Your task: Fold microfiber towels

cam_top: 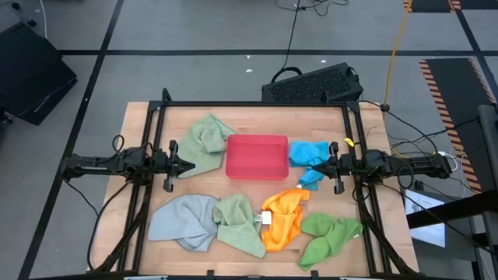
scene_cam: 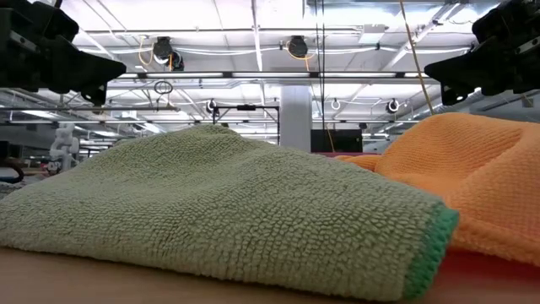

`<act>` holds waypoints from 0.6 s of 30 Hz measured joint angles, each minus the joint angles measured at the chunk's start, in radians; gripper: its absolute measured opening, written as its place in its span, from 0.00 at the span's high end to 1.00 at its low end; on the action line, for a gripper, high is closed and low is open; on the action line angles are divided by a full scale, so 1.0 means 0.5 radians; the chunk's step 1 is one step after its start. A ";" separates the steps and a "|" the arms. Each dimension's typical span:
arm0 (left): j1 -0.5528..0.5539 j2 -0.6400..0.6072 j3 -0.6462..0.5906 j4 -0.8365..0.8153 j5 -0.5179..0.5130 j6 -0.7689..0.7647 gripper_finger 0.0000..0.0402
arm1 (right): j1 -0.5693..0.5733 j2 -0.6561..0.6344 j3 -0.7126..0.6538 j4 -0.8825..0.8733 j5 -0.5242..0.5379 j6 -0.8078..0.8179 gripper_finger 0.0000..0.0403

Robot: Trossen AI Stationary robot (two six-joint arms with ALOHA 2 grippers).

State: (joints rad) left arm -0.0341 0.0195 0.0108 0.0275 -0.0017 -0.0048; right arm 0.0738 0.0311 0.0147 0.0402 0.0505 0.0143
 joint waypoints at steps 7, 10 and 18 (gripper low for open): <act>-0.001 0.000 0.000 0.000 0.000 0.000 0.94 | 0.001 0.001 -0.001 -0.001 0.000 0.000 1.00; 0.000 0.000 0.000 0.000 0.000 0.001 0.94 | 0.000 0.000 0.000 0.000 0.000 0.000 1.00; 0.000 0.000 0.000 0.057 0.000 0.000 0.94 | 0.000 0.001 -0.001 0.002 0.001 -0.054 1.00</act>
State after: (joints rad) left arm -0.0344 0.0193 0.0109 0.0561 -0.0017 -0.0048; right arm 0.0738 0.0315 0.0143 0.0415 0.0509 -0.0128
